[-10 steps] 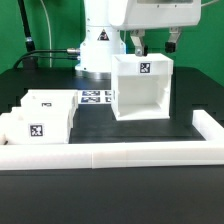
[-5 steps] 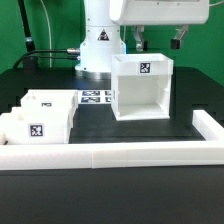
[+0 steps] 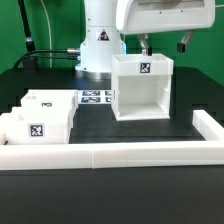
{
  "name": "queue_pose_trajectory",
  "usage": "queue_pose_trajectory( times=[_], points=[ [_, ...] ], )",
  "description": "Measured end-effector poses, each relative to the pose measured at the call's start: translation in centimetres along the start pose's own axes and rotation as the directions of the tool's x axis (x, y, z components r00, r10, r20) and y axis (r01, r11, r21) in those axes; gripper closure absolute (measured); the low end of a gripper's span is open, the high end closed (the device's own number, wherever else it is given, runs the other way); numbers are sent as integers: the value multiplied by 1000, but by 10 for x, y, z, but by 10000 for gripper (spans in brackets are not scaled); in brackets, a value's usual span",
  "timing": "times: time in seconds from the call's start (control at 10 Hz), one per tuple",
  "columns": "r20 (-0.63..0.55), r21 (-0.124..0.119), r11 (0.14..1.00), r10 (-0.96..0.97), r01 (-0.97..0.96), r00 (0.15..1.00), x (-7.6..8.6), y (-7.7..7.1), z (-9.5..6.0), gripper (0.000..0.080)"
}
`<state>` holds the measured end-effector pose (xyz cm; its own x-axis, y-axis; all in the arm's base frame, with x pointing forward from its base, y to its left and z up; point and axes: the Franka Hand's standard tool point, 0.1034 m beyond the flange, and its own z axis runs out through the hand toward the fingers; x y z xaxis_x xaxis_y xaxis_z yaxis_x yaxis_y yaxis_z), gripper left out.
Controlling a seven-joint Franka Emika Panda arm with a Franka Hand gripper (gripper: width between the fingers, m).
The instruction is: Assemble drawer
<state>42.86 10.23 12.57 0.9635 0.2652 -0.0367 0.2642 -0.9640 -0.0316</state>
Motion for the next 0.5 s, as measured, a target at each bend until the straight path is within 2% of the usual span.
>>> queue_pose_trajectory(
  times=[0.2,0.3,0.4,0.5],
  points=[
    [0,0,1000,0,0,1000,0,0,0,150],
    [-5,14,1000,22,-22,1000,-1,0,2,150],
    [-13,49,995,87,-86,996,-8,0,8,150],
    [-17,58,992,112,-110,994,-16,-3,15,150]
  ],
)
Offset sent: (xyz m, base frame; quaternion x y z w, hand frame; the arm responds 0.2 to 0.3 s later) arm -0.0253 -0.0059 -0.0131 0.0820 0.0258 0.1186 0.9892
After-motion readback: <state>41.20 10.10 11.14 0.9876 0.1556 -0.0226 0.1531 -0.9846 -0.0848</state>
